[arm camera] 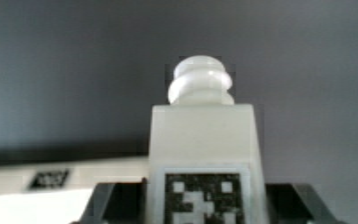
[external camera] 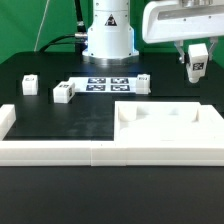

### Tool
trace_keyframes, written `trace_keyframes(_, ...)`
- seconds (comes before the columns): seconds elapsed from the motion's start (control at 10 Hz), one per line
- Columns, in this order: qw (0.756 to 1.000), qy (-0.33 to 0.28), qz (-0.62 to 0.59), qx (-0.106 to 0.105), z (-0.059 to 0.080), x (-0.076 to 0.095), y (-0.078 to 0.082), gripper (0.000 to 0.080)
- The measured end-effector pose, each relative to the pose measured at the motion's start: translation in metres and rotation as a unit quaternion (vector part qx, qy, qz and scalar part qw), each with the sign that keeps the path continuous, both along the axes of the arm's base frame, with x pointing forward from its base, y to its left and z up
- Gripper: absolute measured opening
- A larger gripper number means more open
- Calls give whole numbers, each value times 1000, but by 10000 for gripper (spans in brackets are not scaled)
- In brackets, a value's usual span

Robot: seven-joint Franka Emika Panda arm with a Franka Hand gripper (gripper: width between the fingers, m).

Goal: Assemble one leg

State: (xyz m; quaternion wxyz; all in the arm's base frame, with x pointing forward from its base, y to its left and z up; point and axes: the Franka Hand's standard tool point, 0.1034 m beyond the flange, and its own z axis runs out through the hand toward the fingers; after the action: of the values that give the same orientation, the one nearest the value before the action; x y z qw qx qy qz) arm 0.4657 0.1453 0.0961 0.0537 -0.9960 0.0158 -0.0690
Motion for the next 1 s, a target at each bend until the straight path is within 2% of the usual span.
trace_keyframes(0.1,999,-47,6,3,7,17,-5,284)
trace_keyframes(0.2,997,-70,14,3,14,27,-7,284)
trace_keyframes(0.4,997,-76,32,0,23,40,-8,284)
trace_keyframes(0.8,997,-77,30,0,22,39,-7,284)
trace_keyframes(0.9,996,-80,46,-4,20,44,-10,284)
trace_keyframes(1.0,994,-86,67,-12,18,59,-18,284)
